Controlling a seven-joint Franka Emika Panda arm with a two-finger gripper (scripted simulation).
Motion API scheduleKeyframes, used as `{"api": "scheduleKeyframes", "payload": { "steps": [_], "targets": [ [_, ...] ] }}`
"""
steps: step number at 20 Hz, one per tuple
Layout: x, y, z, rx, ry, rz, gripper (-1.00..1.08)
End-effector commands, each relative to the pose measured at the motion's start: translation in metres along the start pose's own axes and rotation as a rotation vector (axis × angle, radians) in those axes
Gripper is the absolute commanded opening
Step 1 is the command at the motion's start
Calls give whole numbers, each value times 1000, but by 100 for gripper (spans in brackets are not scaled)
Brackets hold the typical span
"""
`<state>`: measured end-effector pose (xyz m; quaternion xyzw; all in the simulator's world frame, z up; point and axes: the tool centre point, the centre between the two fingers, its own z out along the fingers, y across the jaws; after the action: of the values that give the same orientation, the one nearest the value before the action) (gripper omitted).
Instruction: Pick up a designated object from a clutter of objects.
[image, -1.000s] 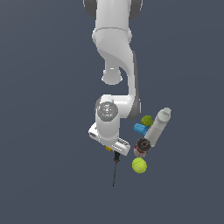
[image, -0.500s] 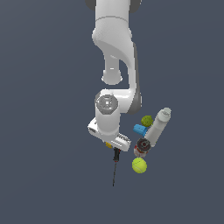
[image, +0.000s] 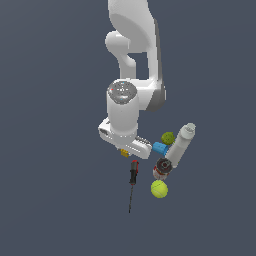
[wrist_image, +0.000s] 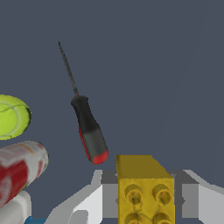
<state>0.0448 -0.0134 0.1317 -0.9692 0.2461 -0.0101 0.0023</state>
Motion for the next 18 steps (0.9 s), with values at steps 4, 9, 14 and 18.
{"api": "scheduleKeyframes", "payload": {
  "steps": [4, 9, 14, 18],
  "targets": [
    [-16, 8, -52, -1, -3, 0, -100],
    [-30, 15, -104, -4, -6, -1, -100],
    [-45, 22, -158, -6, -10, -1, -100],
    [-55, 26, -197, -7, -13, -1, -100]
  ]
}}
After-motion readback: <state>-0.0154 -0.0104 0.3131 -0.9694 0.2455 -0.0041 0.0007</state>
